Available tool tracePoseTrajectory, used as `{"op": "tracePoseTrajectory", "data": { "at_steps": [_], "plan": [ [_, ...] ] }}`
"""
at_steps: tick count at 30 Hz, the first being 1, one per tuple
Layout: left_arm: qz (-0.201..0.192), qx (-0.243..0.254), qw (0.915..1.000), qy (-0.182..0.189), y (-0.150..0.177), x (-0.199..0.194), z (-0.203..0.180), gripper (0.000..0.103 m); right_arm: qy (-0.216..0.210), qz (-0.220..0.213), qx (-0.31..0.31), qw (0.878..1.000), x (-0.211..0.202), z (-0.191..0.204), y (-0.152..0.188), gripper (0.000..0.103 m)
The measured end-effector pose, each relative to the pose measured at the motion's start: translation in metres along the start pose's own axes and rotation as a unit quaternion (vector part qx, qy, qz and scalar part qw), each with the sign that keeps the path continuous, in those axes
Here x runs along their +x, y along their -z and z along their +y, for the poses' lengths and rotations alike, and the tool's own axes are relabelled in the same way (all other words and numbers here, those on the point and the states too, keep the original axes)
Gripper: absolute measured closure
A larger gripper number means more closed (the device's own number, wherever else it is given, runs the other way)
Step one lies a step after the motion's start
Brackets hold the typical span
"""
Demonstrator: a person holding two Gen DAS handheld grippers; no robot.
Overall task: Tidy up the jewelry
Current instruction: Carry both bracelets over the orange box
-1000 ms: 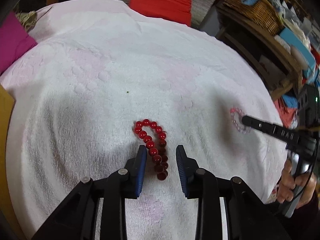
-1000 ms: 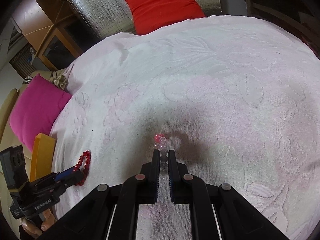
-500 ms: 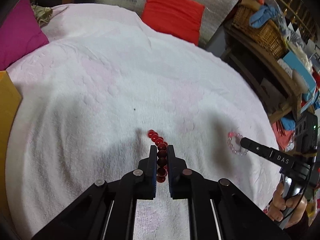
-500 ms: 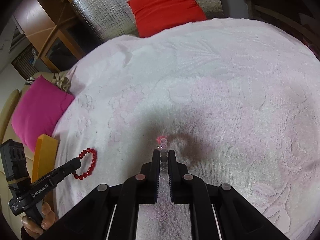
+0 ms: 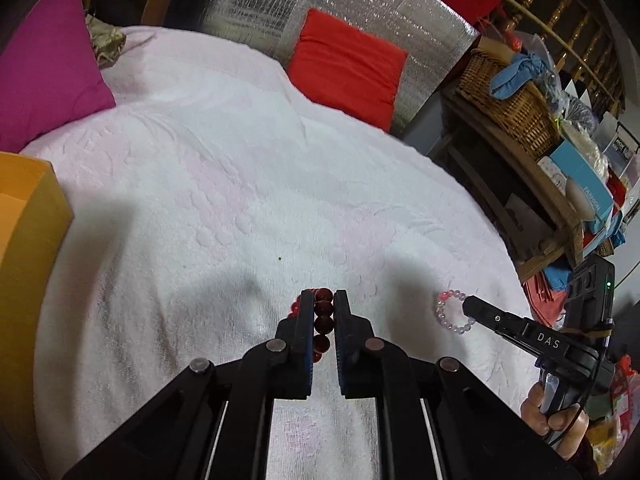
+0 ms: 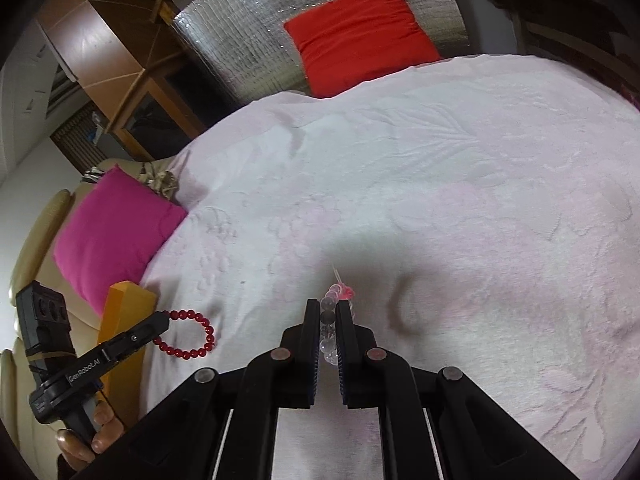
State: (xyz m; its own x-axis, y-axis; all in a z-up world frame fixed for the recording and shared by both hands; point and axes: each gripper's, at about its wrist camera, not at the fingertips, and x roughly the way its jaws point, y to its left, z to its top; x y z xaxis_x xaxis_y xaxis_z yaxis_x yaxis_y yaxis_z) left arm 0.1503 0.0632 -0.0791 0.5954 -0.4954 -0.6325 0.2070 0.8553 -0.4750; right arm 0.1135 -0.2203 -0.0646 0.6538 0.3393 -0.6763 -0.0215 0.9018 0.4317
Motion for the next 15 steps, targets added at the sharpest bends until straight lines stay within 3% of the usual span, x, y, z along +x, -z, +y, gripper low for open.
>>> {"op": "tracePoseTrajectory", "data": {
  "at_steps": [9,12,15],
  "plan": [
    [-0.041,-0.004,0.9991,-0.012,0.001,-0.045,-0.005,0.094,-0.068,-0.013,-0.003,0.998,-0.007,0.027,0.005,0.094],
    [-0.056,-0.021,0.998,-0.021,0.001,-0.076,-0.001,0.094,-0.063,-0.01,-0.034,0.997,-0.006,0.053,0.007,0.094],
    [-0.068,-0.028,0.9967,-0.035,0.004,-0.121,0.007,0.094,-0.092,0.007,-0.06,0.994,0.003,0.092,0.006,0.094]
  ]
}}
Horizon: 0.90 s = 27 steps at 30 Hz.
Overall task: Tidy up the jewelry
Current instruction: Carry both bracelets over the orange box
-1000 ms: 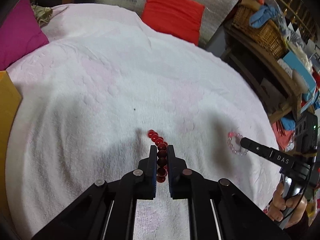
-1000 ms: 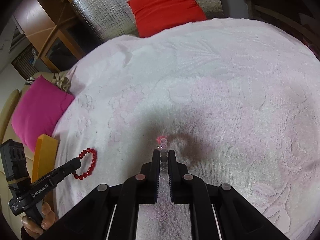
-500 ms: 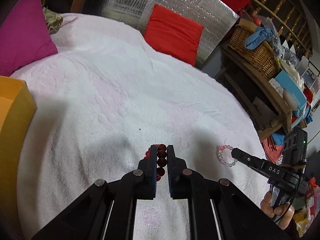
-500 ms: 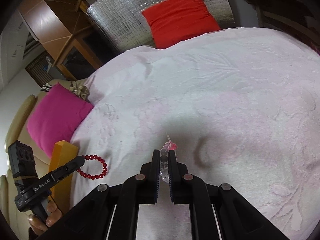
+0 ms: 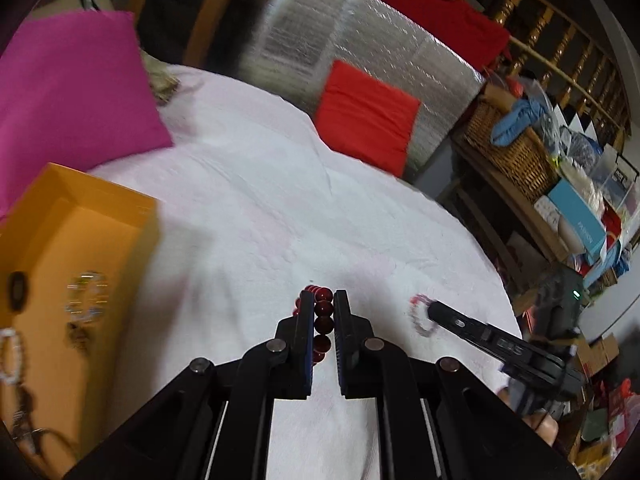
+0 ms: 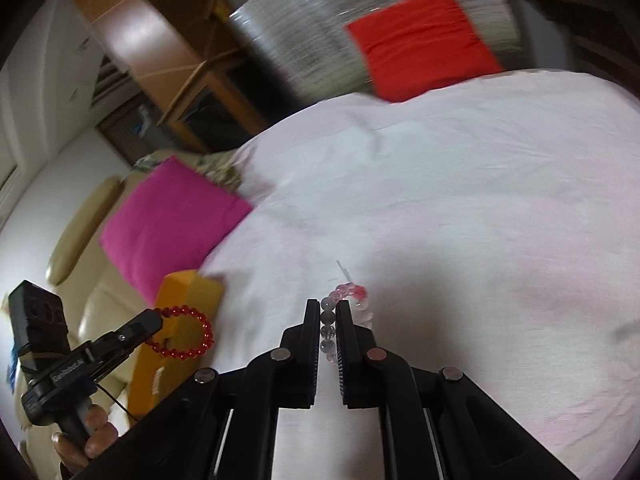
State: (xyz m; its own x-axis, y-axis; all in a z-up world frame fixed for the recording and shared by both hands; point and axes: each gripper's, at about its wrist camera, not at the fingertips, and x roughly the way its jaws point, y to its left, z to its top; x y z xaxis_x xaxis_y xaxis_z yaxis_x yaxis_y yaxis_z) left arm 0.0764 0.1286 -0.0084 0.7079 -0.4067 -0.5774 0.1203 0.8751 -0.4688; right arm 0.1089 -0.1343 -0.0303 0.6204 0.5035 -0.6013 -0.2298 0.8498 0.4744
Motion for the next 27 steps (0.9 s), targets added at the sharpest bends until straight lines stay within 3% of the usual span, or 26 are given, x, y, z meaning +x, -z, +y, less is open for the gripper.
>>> {"op": "tracePoseTrajectory", "data": {
  "at_steps": [7,11,17,23,27],
  "plan": [
    [-0.033,-0.036,0.9965,-0.067,-0.032,-0.098,0.059,0.094,-0.08,0.048,-0.086,0.992,0.063,0.128,-0.015,0.094],
    [-0.025,-0.056,0.9921,-0.11,-0.039,-0.118,0.106,0.094,-0.111,0.093,-0.123,0.982,0.115,0.193,-0.013,0.094],
    [0.026,-0.099,0.9862,-0.13,-0.024,-0.089,0.171,0.094,-0.12,0.158,-0.142,0.97,0.198,0.243,0.003,0.094],
    [0.078,-0.13,0.9803,-0.126,0.006,-0.046,0.197,0.094,-0.075,0.232,-0.149,0.958,0.281,0.256,0.022,0.094],
    [0.111,-0.128,0.9754,-0.141,0.019,-0.022,0.209,0.094,-0.051,0.259,-0.138,0.955,0.31,0.259,0.023,0.093]
  ]
}}
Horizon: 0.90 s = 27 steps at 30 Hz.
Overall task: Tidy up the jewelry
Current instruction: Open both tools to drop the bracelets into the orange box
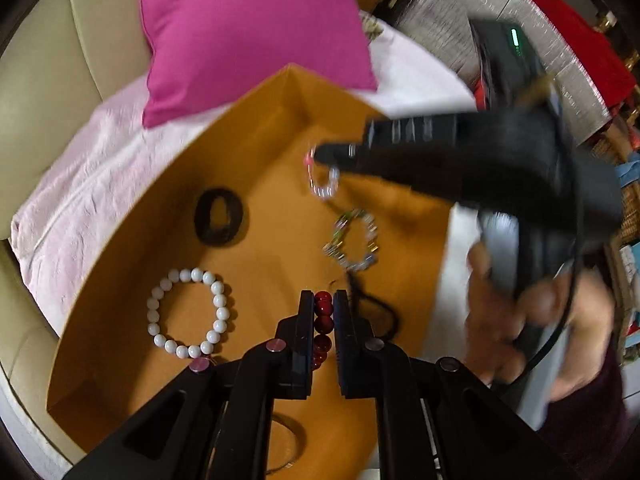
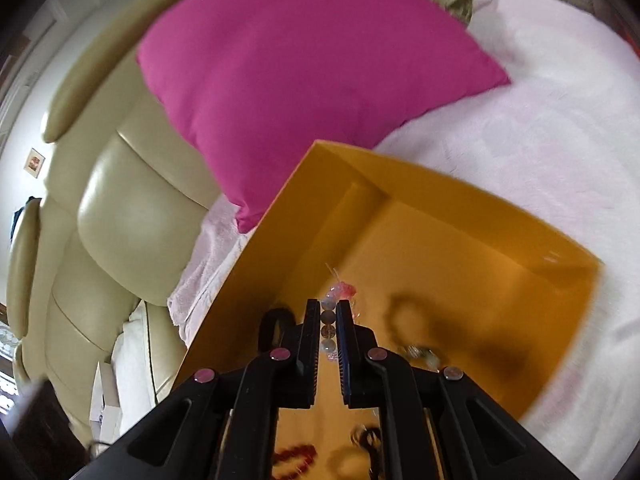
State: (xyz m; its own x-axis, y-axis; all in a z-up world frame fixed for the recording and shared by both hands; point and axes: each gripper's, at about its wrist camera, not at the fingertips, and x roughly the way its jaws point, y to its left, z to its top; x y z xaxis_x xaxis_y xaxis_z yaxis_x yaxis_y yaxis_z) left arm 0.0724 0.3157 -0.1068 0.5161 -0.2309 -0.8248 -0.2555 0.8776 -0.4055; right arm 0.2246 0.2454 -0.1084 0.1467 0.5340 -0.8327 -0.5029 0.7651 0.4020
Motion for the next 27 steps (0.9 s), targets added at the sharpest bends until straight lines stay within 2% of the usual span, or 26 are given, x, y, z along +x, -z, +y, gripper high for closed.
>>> {"op": "tracePoseTrajectory", "data": {
  "at_steps": [3,5,6,8,9,10,12,14,15,16,18,19,21,22,25,27],
  "plan": [
    [0.016,0.009,0.999,-0.041,-0.001,0.012,0.005,0.094,0.046,-0.014,0.002,0.999,-0.001,-0.007,-0.008,0.093],
    [0.007,0.019,0.9974,-0.069,-0.002,0.008,0.006,0.094,0.059,-0.022,0.008,0.998,-0.011,-0.013,-0.008,0.087],
    [-0.001,0.023,0.9969,-0.076,-0.003,0.003,0.006,0.092,0.054,-0.028,0.008,0.998,-0.016,-0.015,-0.006,0.079],
    [-0.021,0.032,0.9963,-0.077,-0.002,-0.011,0.003,0.074,0.043,-0.053,0.01,0.998,-0.036,-0.019,-0.001,0.059],
    [-0.029,0.035,0.9957,-0.081,-0.001,-0.018,0.001,0.054,0.039,-0.068,0.012,0.997,-0.047,-0.021,0.003,0.039],
    [-0.045,0.037,0.9944,-0.088,0.0,-0.028,-0.001,0.048,0.031,-0.088,0.015,0.995,-0.061,-0.023,0.009,0.034],
    [-0.083,0.047,0.9907,-0.098,0.004,-0.051,-0.006,0.047,0.025,-0.11,0.0,0.994,-0.083,-0.021,0.022,0.034],
    [-0.125,0.057,0.9833,-0.119,0.011,-0.082,-0.01,0.046,0.039,-0.124,-0.028,0.991,-0.111,-0.016,0.042,0.034],
    [-0.138,0.058,0.9806,-0.126,0.012,-0.091,-0.011,0.041,0.044,-0.132,-0.041,0.989,-0.118,-0.011,0.049,0.034],
    [-0.162,0.057,0.975,-0.141,0.019,-0.109,-0.014,0.033,0.049,-0.136,-0.053,0.988,-0.128,-0.009,0.058,0.034],
    [-0.195,0.051,0.9649,-0.169,0.03,-0.134,-0.022,0.024,0.071,-0.146,-0.091,0.983,-0.149,0.001,0.084,0.034],
    [-0.208,0.051,0.9602,-0.18,0.032,-0.141,-0.023,0.023,0.081,-0.151,-0.108,0.979,-0.157,0.006,0.096,0.033],
    [-0.248,0.067,0.9403,-0.223,0.05,-0.17,-0.038,0.022,0.101,-0.157,-0.142,0.972,-0.175,0.018,0.122,0.033],
    [-0.264,0.066,0.9314,-0.242,0.059,-0.181,-0.042,0.018,0.112,-0.161,-0.162,0.967,-0.185,0.026,0.138,0.033],
    [-0.292,0.068,0.9153,-0.269,0.083,-0.214,-0.053,0.011,0.126,-0.176,-0.194,0.957,-0.211,0.045,0.176,0.033],
    [-0.312,0.081,0.8973,-0.302,0.101,-0.23,-0.063,0.01,0.138,-0.191,-0.205,0.95,-0.231,0.055,0.202,0.031]
  ]
}}
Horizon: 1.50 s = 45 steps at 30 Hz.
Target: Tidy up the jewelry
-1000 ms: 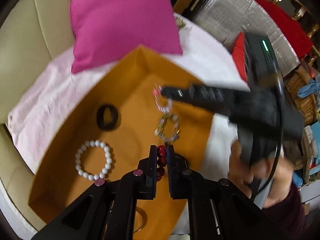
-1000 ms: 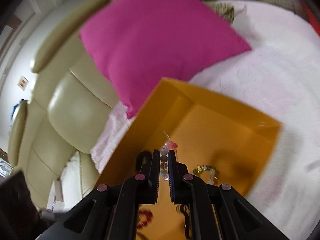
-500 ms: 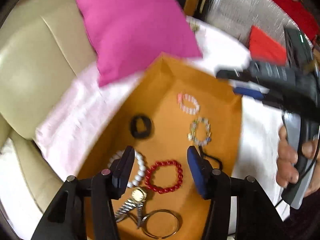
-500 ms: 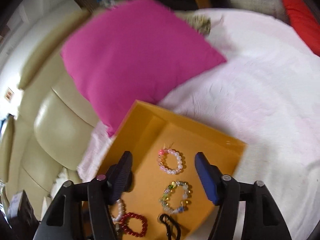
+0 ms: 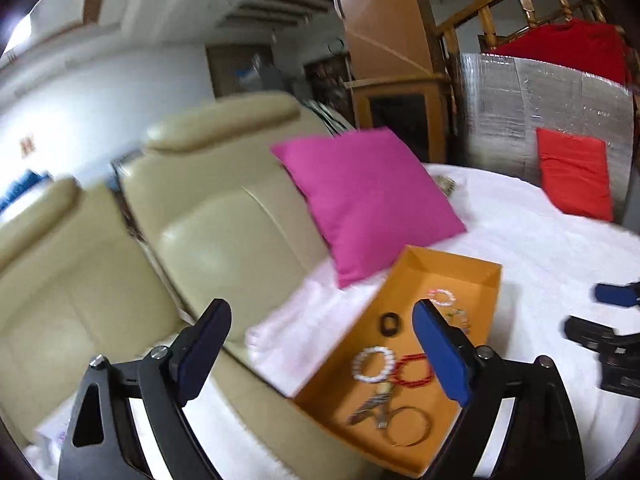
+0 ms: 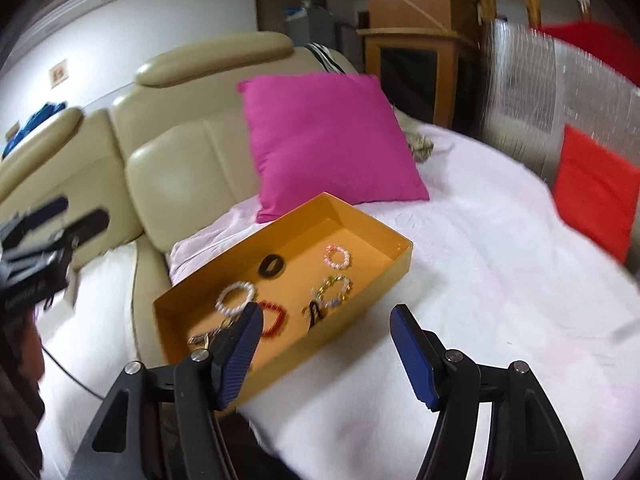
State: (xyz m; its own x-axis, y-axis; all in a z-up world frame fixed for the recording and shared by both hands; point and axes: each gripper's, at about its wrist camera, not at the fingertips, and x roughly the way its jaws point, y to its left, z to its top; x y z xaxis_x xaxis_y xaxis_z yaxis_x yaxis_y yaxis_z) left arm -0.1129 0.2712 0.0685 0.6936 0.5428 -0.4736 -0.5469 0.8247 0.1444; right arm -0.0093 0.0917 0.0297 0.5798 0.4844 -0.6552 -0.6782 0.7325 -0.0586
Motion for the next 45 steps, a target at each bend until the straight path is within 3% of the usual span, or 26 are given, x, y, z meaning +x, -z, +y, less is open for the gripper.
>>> {"op": "tracePoseTrajectory", "data": {
  "at_steps": [2,6,14,19,24,31,36,40,45],
  "plan": [
    [-0.018,0.021,0.9986,-0.046,0.002,-0.026,0.002,0.006,0.01,-0.012,-0.002,1.0,-0.024,0.008,0.008,0.029],
    [-0.041,0.05,0.9949,-0.078,0.005,-0.064,0.003,0.004,0.027,-0.031,0.002,0.999,-0.07,0.024,0.02,0.029],
    [-0.073,0.044,0.995,-0.052,-0.002,-0.123,0.008,0.004,0.048,-0.052,0.032,0.997,-0.134,0.036,0.031,0.029],
    [-0.075,0.029,0.9962,-0.032,-0.006,-0.148,0.011,0.004,0.054,-0.067,0.03,0.996,-0.158,0.044,0.034,0.028],
    [-0.085,0.029,0.9953,-0.037,-0.005,-0.158,0.006,0.004,0.07,-0.076,0.036,0.994,-0.176,0.039,0.042,0.028],
    [-0.104,0.038,0.9928,-0.047,-0.008,-0.141,-0.011,0.003,0.122,-0.076,0.028,0.989,-0.181,0.021,0.051,0.025],
    [-0.113,0.044,0.9918,-0.041,-0.024,-0.09,-0.044,0.003,0.168,-0.082,0.028,0.982,-0.167,-0.014,0.047,0.025],
    [-0.129,0.072,0.9887,-0.023,-0.051,-0.032,-0.11,0.003,0.203,-0.097,0.079,0.971,-0.169,-0.065,0.053,0.025],
    [-0.118,0.091,0.9871,0.06,-0.081,-0.005,-0.203,0.003,0.283,-0.128,0.131,0.941,-0.202,-0.131,0.075,0.025]
  ]
}}
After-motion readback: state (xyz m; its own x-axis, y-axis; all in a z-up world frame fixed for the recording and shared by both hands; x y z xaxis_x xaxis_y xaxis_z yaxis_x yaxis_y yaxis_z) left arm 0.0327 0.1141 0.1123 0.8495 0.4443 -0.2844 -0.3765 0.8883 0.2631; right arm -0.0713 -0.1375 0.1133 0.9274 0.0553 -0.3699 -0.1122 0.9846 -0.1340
